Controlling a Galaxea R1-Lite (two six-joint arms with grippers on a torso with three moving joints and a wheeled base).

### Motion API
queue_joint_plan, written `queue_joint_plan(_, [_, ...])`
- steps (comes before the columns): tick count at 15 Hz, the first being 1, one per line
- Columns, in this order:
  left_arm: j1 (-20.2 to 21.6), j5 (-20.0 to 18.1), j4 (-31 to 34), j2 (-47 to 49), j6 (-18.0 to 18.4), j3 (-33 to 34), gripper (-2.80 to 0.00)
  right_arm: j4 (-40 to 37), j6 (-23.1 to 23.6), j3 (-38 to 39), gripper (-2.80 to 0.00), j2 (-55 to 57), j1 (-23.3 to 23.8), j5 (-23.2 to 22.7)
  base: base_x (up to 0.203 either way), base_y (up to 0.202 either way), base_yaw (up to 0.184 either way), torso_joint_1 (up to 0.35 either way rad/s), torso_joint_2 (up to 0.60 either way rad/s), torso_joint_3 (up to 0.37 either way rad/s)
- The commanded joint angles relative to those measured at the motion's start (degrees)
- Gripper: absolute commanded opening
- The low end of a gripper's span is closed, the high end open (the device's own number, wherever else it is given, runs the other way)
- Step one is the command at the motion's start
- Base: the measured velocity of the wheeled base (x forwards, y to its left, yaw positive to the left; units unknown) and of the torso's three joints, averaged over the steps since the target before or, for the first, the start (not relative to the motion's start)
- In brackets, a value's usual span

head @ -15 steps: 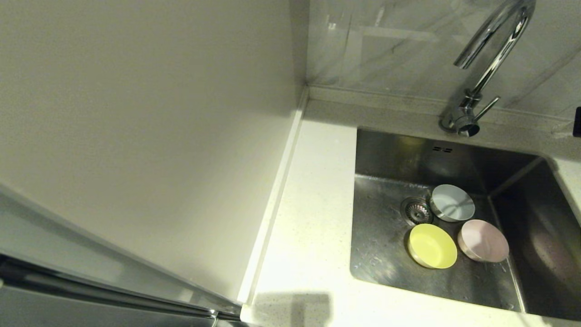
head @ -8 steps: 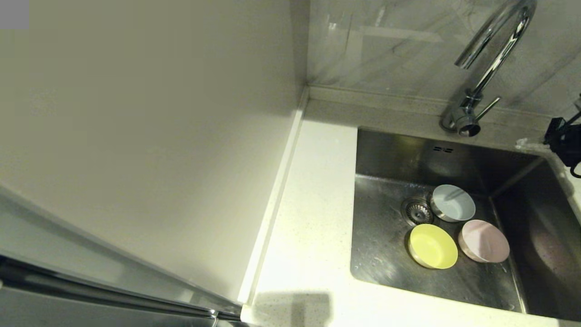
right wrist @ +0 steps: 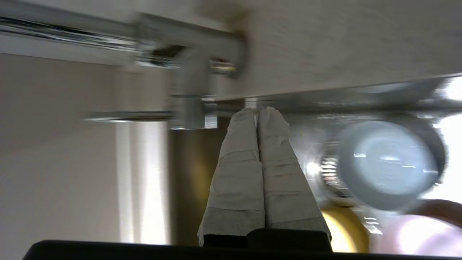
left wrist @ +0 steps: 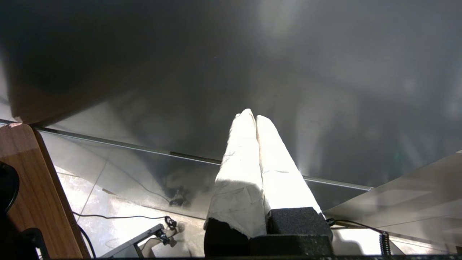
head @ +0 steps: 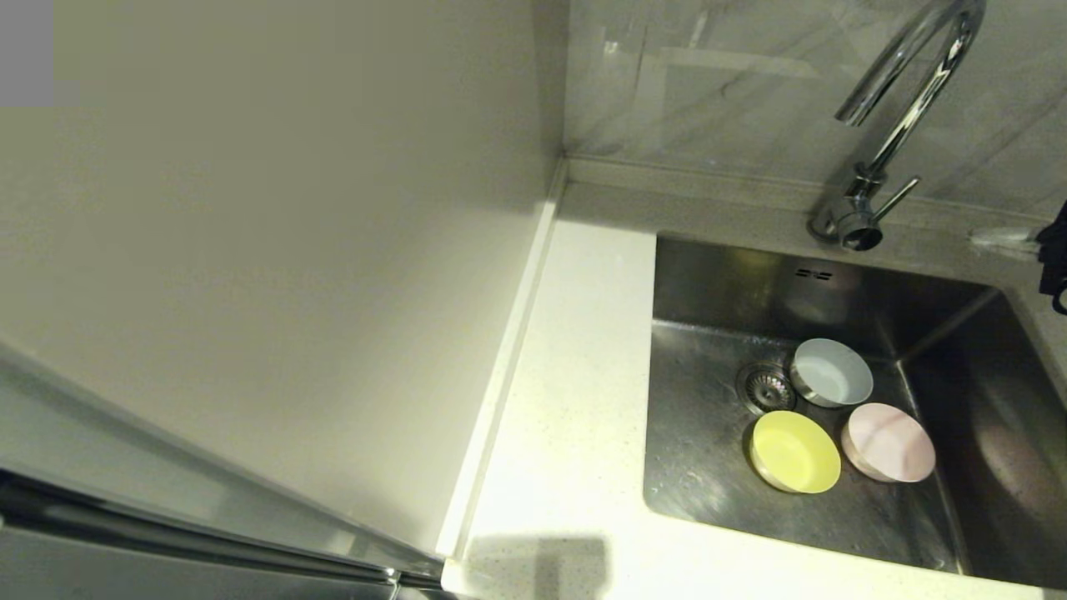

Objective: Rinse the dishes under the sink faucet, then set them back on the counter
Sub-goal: Turn on the faucet

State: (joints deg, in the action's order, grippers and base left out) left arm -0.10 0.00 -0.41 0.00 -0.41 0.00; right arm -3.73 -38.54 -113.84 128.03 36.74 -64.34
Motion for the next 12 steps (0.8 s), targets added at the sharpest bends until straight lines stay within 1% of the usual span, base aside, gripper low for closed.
queue_joint_plan(1, [0.01,0.00,-0.02,0.00,-0.03,0.18,-2.80,2.15,-4.69,0.02,-2.80,-0.14,0.21,-3.67,0.000,0.000,0.000,0.000,0.00,0.000])
queue_joint_plan(3, [0.01,0.00,-0.02,0.00,-0.03,0.18,-2.80,2.33,-7.38,0.02,-2.80,-0.74,-0.11,-6.05,0.000,0.000,0.000,0.000,0.00,0.000])
queue_joint_plan(4, [0.01,0.00,-0.02,0.00,-0.03,0.18,-2.80,2.26,-8.19,0.04,-2.80,-1.00,-0.92,-6.53,0.000,0.000,0.000,0.000,0.00,0.000])
queue_joint_plan(7, [0.01,0.00,-0.02,0.00,-0.03,0.18,-2.80,2.15,-9.13,0.41,-2.80,-1.93,-3.51,-6.67,0.000,0.000,0.000,0.000,0.00,0.000])
queue_joint_plan(10, [0.01,0.00,-0.02,0.00,-0.03,0.18,-2.80,2.25,-12.86,0.46,-2.80,-2.71,-5.95,-6.64,0.000,0.000,0.000,0.000,0.00,0.000])
queue_joint_plan(12, [0.01,0.00,-0.02,0.00,-0.03,0.18,-2.80,2.28,-13.58,0.46,-2.80,-2.73,-7.09,-6.59,0.000,0.000,0.000,0.000,0.00,0.000])
